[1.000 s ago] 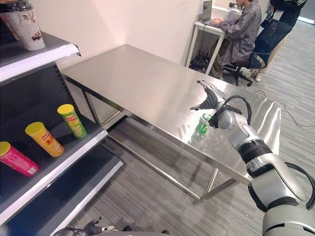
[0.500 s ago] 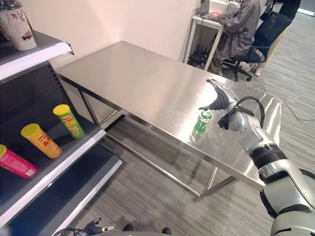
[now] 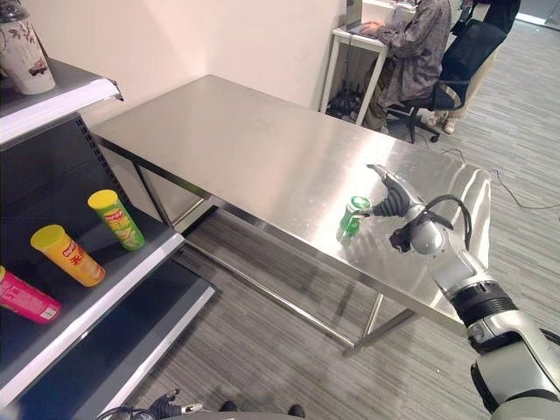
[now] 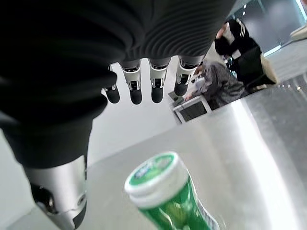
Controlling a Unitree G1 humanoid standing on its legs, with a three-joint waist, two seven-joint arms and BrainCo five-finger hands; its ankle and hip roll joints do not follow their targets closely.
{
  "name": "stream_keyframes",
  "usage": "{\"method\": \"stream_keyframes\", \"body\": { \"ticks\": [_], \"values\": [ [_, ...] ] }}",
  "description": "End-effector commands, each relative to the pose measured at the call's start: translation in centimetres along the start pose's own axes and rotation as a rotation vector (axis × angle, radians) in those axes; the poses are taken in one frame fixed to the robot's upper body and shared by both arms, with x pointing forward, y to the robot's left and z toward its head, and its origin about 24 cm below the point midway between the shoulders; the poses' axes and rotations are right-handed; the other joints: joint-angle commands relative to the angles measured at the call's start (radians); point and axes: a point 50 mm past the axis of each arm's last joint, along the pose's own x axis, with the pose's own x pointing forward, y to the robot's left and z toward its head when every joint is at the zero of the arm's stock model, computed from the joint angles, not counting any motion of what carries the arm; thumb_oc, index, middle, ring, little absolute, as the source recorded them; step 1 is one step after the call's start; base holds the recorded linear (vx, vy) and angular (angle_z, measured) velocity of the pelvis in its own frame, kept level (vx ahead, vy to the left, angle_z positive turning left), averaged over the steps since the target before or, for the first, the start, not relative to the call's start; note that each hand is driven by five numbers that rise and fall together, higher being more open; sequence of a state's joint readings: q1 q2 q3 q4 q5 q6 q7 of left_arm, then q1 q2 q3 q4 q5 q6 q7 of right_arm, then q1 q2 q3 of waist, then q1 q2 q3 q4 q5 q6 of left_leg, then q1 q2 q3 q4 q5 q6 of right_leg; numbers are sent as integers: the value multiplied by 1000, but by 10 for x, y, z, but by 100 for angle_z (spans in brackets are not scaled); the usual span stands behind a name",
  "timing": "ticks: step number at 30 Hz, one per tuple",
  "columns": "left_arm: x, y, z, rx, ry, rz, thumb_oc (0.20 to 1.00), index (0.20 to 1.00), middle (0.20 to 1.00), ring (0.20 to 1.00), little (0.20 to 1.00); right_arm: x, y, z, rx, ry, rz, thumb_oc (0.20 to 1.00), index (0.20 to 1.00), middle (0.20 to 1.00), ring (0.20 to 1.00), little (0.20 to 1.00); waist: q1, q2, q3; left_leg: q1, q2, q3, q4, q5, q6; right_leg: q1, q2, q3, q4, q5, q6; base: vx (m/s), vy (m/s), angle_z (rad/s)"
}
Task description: Put the goods on the table back onto the shelves and tidy them up.
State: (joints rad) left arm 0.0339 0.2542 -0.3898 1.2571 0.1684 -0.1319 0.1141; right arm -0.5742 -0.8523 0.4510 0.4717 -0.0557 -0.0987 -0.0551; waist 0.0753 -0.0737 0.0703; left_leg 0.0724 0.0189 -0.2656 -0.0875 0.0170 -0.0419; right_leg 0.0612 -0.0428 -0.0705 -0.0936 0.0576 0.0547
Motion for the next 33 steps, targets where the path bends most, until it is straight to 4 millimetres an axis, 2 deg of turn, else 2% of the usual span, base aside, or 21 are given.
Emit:
{"method": "stream_keyframes", "body": {
  "ticks": [1,4,13,33],
  "values": [
    [0,-14,2,-22,12,-55,1000,1000,1000,1000,1000,1,-20,5,19,-41,-56,1000,1000,1000,1000,1000,28,-29,-30,22,44,-18,0,-98,-14,-19,-71,25,55,-39,55,0,0,0],
    [0,-15,1,-22,15,-61,1000,1000,1000,1000,1000,6,-12,3,25,-13,-27,1000,1000,1000,1000,1000,34,-30,-29,22,43,-18,0,-97,-13,-19,-72,26,56,-39,55,0,0,0],
    [0,-16,0,-46,29,-63,1000,1000,1000,1000,1000,21,-3,4,7,36,-5,1000,1000,1000,1000,1000,41,-36,-24,23,46,-16,0,-98,-13,-21,-72,26,64,-39,55,0,0,0],
    [-2,-17,-6,-95,56,-60,1000,1000,1000,1000,1000,24,10,1,-36,66,57,1000,1000,1000,1000,1000,46,-45,-21,22,49,-15,0,-98,-14,-22,-71,21,71,-45,54,0,0,0]
  ]
}}
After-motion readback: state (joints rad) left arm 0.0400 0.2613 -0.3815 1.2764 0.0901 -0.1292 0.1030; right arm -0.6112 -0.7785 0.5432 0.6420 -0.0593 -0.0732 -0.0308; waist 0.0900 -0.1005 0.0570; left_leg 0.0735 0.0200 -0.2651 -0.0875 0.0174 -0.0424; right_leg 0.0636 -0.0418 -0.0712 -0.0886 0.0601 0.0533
